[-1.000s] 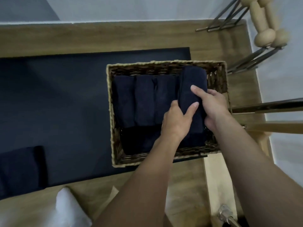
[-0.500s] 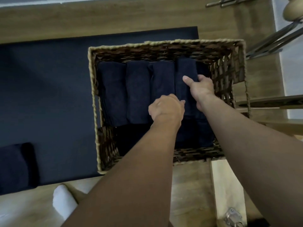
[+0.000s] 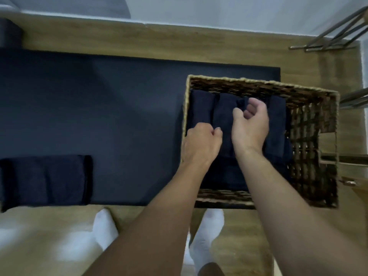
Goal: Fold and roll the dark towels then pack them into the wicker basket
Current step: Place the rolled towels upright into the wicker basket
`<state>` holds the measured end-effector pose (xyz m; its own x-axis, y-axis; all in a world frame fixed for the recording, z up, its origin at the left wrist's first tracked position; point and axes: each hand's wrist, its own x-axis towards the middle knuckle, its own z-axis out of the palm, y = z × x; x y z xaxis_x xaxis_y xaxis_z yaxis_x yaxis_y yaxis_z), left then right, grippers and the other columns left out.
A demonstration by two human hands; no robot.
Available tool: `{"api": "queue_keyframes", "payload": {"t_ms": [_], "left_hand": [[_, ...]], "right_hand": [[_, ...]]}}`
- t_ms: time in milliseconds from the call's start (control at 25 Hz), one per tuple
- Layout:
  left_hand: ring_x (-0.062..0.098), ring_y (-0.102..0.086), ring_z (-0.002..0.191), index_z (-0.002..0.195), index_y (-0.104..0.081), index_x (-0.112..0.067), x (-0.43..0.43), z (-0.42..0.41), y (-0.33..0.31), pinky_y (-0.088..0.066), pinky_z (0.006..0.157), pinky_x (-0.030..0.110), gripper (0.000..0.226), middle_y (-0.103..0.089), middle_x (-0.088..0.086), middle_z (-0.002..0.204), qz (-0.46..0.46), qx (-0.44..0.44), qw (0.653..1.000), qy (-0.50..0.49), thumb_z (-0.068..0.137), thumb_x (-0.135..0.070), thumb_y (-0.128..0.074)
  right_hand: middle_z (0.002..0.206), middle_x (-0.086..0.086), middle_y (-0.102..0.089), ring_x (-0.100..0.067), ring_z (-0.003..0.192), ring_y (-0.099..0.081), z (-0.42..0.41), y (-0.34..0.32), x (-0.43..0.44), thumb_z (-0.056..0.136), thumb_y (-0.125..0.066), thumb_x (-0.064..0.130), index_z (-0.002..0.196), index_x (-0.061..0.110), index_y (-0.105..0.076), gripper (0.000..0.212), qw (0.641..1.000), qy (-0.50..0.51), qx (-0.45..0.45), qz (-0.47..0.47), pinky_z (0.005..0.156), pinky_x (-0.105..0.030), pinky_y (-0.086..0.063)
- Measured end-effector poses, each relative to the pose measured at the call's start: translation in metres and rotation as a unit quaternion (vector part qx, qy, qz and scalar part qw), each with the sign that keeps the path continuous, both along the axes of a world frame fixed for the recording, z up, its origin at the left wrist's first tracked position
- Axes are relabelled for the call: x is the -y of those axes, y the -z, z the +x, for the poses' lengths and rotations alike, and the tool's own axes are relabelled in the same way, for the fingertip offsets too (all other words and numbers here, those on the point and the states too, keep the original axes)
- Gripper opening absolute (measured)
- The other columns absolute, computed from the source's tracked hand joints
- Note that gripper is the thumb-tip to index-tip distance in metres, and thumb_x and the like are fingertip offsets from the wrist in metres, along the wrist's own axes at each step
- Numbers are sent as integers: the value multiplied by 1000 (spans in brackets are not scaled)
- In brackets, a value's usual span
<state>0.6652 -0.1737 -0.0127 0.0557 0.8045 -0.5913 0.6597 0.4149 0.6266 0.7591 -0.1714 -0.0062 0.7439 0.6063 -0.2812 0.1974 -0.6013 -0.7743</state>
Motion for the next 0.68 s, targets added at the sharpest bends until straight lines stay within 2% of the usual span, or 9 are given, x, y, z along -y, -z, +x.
{"api": "queue_keyframes", "payload": {"t_ms": [80,160,280,360,440,520,680], "left_hand": [[23,-65,66,68,-60,-17,-4,-52,-12,-56,65,36,37,-67,2,70,19,-16,998,-53,95,-41,-53],[23,-65,74,77,-63,-19,-6,-118,-17,-55,67,36,34,-67,2,77,23,-38,994,-99,96,-43,-52],[26,-67,83,93,-67,-18,3,-220,-7,-57,74,40,29,-70,5,89,4,-65,985,-162,98,-41,-49],[25,-66,87,98,-67,-19,15,-282,8,-53,72,34,26,-70,4,93,-27,-88,974,-206,97,-39,-50],[25,-64,92,97,-65,-20,30,-336,27,-46,72,31,23,-69,4,98,-59,-115,963,-238,95,-38,-52],[25,-63,96,94,-63,-21,45,-388,53,-43,74,30,16,-68,4,101,-84,-135,952,-262,94,-35,-55],[25,-61,103,105,-64,-15,69,-475,107,-50,92,37,18,-64,7,111,-70,-163,932,-316,94,-27,-57]], "right_hand": [[117,6,-58,-2,103,-57,-70,-18,3,93,-61,19,123,23,-55,31,998,-37,-31,49,92,-18,-46],[109,4,-62,0,94,-60,-147,-25,7,93,-61,18,120,21,-58,27,992,-79,-85,51,87,-16,-48],[100,6,-65,-1,89,-60,-251,-14,12,95,-61,21,117,19,-60,23,973,-153,-172,-15,86,-20,-50],[96,10,-63,1,87,-60,-305,4,17,95,-61,24,118,18,-60,24,957,-211,-189,-61,86,-20,-50],[93,12,-62,2,83,-58,-349,26,21,95,-61,26,119,16,-60,26,940,-268,-186,-97,82,-16,-47],[99,7,-63,-4,88,-59,-387,56,25,95,-62,27,121,16,-59,28,923,-314,-171,-142,80,-15,-43],[123,-5,-57,-18,109,-57,-435,123,24,93,-64,25,125,17,-57,33,891,-396,-61,-213,88,-20,-39]]}}
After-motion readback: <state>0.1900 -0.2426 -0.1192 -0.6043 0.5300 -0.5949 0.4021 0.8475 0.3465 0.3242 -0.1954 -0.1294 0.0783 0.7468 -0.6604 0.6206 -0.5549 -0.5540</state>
